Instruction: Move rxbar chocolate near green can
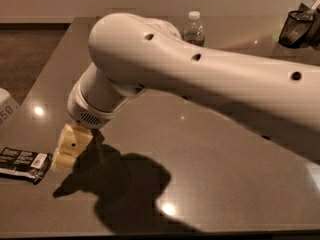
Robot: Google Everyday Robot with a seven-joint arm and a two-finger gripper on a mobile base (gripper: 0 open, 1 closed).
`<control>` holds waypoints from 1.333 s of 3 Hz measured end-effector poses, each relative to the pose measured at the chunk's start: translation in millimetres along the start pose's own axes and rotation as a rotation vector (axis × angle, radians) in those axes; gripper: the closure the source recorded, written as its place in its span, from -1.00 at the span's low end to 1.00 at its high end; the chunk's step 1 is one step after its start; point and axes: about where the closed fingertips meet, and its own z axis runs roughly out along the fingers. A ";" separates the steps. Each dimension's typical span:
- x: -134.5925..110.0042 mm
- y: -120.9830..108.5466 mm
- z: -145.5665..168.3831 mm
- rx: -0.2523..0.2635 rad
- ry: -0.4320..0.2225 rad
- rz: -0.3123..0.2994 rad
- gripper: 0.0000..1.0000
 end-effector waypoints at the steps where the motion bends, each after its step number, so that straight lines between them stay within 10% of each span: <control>1: -9.8 5.5 23.2 -0.014 -0.016 -0.006 -1.00; 4: -37.7 32.3 76.2 -0.084 -0.035 -0.045 -1.00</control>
Offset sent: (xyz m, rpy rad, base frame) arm -0.0154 0.0723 -0.0424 0.0324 0.0380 0.0803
